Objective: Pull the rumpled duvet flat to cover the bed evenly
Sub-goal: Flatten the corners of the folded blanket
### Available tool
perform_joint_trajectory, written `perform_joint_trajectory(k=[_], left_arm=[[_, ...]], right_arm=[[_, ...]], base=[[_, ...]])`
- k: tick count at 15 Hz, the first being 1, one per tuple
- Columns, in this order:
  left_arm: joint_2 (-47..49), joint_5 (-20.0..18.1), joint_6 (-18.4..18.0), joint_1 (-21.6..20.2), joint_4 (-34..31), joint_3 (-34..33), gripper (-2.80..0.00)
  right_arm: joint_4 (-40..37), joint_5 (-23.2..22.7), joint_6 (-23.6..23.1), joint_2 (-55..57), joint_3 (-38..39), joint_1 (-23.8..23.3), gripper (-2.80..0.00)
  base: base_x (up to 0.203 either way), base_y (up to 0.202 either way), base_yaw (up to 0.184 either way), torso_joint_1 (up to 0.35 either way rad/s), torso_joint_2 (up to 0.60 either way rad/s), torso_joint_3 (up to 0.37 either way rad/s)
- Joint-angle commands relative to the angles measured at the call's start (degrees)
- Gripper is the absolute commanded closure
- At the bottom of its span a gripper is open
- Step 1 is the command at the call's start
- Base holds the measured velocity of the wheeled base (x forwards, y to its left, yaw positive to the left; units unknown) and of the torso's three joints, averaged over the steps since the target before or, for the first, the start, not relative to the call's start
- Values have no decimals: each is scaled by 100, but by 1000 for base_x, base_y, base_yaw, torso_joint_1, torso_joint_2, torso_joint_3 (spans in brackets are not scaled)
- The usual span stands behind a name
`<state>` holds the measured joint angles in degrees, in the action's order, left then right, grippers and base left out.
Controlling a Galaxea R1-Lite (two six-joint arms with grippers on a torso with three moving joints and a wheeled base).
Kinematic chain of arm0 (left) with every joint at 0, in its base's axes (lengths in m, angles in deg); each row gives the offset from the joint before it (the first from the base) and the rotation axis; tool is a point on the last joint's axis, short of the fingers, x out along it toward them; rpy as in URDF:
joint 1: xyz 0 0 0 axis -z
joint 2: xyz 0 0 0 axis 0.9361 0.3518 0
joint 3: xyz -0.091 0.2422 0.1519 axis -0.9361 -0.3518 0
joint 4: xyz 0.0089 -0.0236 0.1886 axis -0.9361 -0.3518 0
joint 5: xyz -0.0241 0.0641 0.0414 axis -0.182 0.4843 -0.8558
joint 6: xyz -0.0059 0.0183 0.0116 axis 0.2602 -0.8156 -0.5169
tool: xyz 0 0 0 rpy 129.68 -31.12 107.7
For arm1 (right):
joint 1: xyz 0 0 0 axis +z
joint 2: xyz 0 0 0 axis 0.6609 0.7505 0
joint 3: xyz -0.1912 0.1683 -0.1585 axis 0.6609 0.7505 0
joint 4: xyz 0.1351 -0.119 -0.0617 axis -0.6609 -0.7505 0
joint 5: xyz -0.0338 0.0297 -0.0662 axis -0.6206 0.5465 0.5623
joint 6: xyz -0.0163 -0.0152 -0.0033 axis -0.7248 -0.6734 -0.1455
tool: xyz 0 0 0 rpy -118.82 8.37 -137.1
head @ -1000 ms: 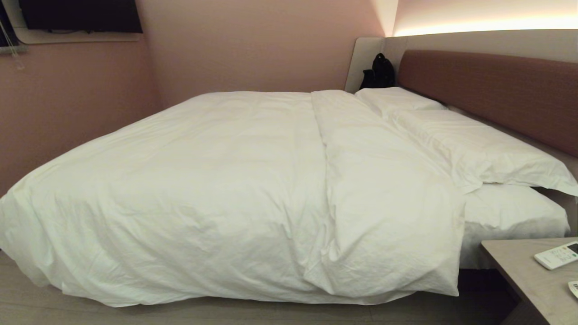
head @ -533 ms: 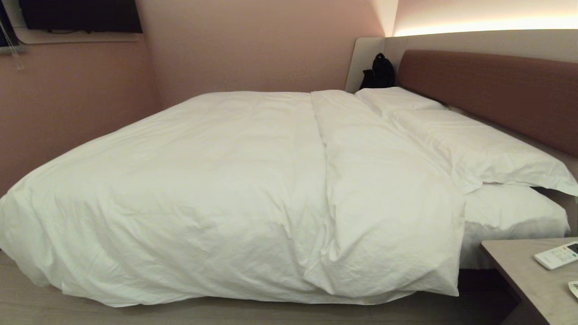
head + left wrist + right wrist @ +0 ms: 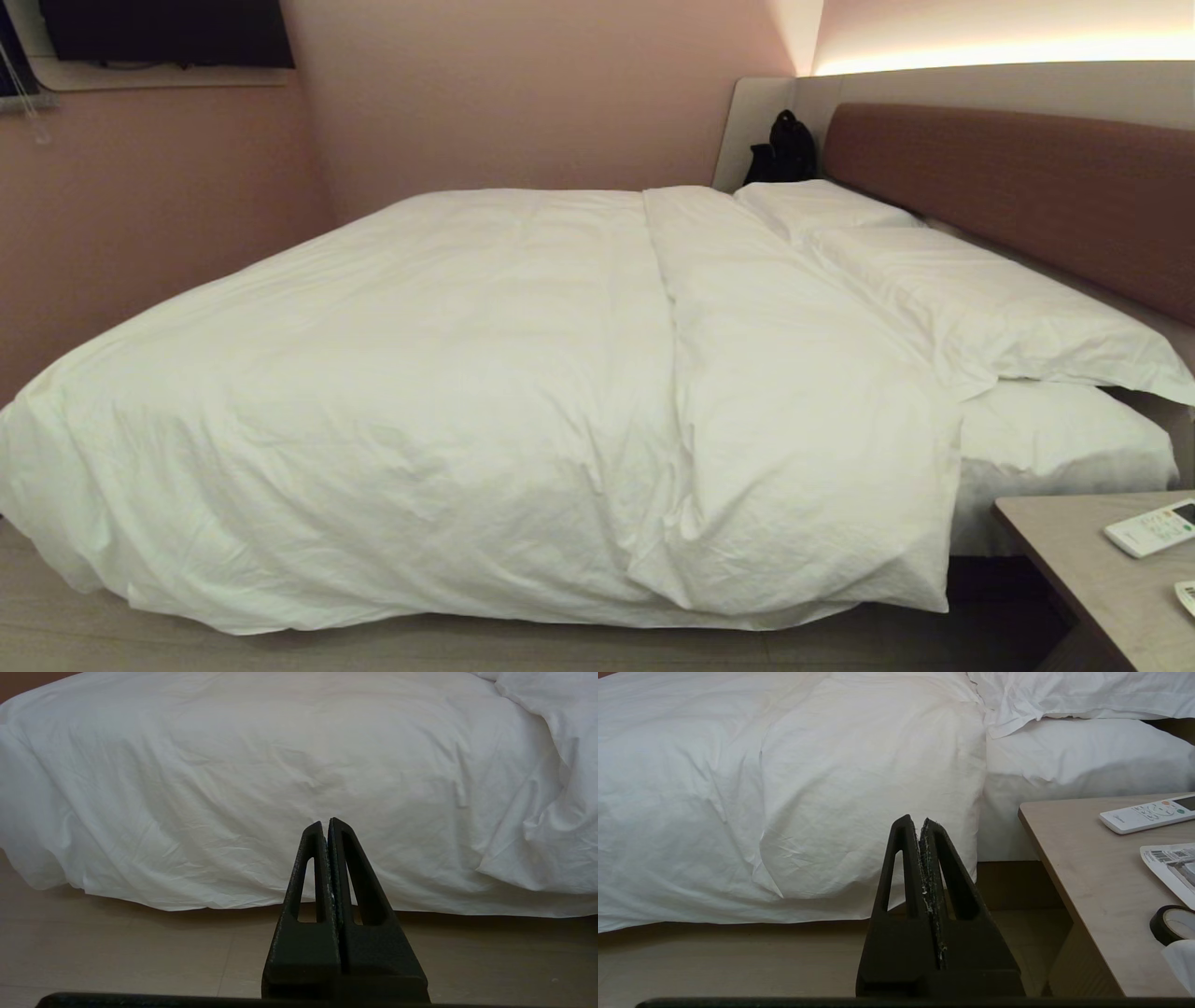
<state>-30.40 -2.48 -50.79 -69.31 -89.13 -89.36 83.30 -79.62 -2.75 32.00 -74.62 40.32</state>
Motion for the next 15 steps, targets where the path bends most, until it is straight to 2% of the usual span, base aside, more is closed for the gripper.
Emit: perform_joint_trajectory(k=[1,15], left_arm=[[-2,0,2,-1,2,-1,0],[-2,0,2,-1,2,-1,0]], right_arm=[[7,2,2,-8,0,-1,0],[12,2,2,-2,0,-1,0]], base=[[0,0,0,0,0,0],[0,0,0,0,0,0]])
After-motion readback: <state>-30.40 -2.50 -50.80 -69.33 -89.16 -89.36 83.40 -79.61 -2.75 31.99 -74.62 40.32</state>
